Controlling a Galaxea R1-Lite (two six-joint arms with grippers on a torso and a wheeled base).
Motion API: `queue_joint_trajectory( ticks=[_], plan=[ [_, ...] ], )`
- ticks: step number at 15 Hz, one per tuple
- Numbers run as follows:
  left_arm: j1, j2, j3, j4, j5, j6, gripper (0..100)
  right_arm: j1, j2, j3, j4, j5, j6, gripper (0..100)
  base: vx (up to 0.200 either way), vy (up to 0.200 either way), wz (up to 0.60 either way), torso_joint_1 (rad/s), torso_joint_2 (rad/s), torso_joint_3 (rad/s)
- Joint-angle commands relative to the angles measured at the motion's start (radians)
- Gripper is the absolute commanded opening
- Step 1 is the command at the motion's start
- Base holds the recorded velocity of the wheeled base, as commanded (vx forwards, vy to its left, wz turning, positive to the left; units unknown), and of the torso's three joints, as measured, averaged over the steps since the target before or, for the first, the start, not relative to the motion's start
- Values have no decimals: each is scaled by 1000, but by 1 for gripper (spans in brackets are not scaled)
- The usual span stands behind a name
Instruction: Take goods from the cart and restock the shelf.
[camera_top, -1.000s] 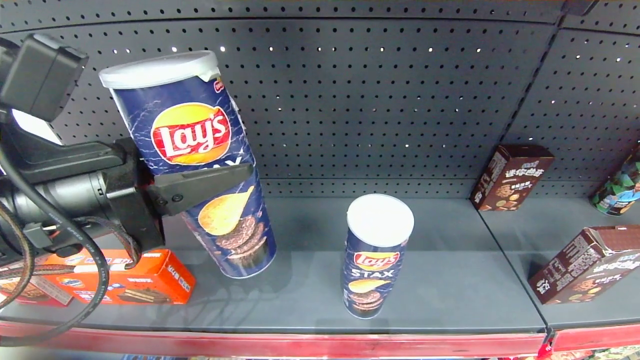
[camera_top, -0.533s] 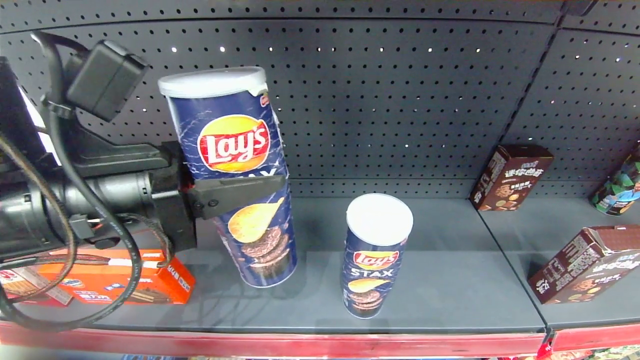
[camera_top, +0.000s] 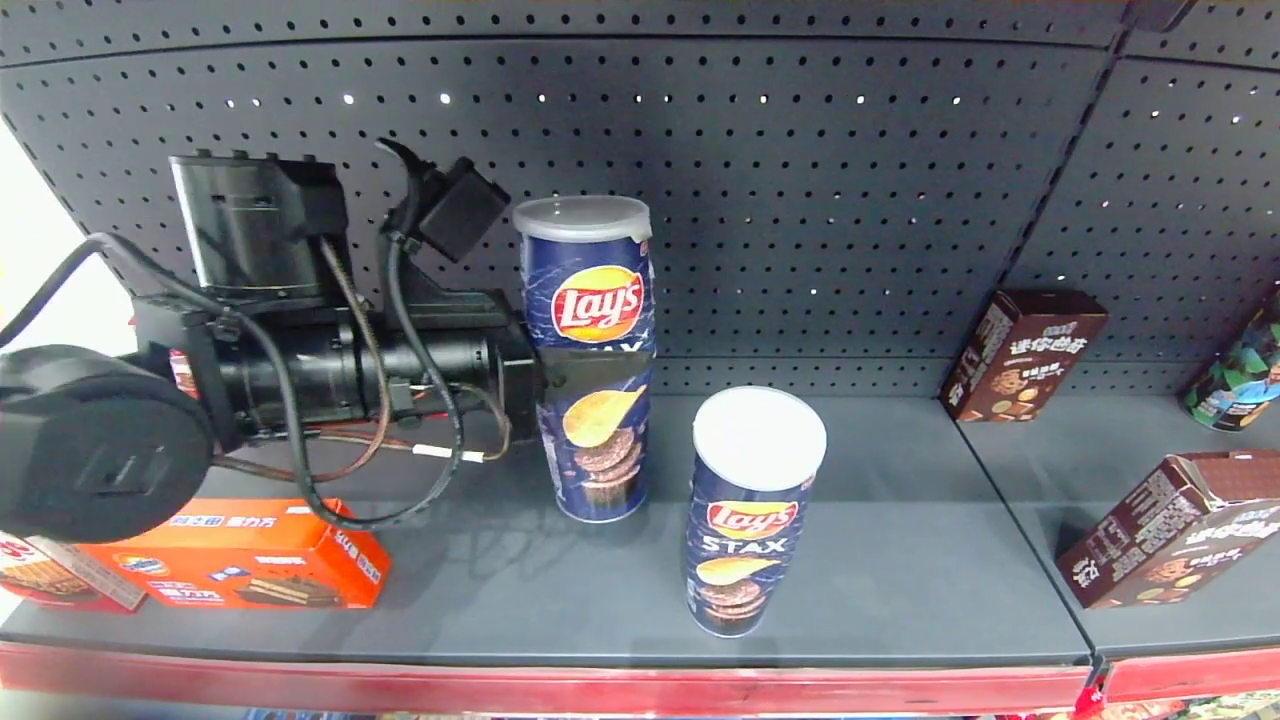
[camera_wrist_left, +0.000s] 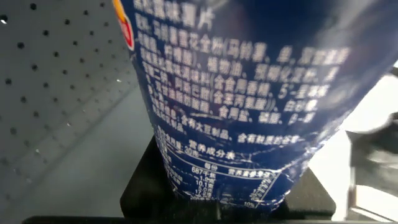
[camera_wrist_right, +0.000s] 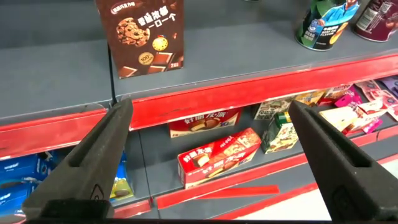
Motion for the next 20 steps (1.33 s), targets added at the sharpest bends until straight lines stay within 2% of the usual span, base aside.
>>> queue_joint_trajectory(
  ticks=[1,3,4,10,13,16,20],
  plan=[
    [5,153,-68,-42,14,54,0,0,2,0,0,0,1,100,0,0,0,0,0,0],
    [-1,234,-100,-124,97,59,0,0,2,0,0,0,0,100,0,0,0,0,0,0],
    [-4,265,-126,-131,114,59,0,0,2,0,0,0,0,100,0,0,0,0,0,0],
    [-24,404,-307,-135,117,54,0,0,2,0,0,0,0,100,0,0,0,0,0,0],
    [-32,456,-350,-163,118,52,0,0,2,0,0,0,0,100,0,0,0,0,0,0],
    [-41,493,-378,-206,118,25,0,0,2,0,0,0,0,100,0,0,0,0,0,0],
    [-42,515,-387,-221,118,22,0,0,2,0,0,0,0,100,0,0,0,0,0,0]
  ],
)
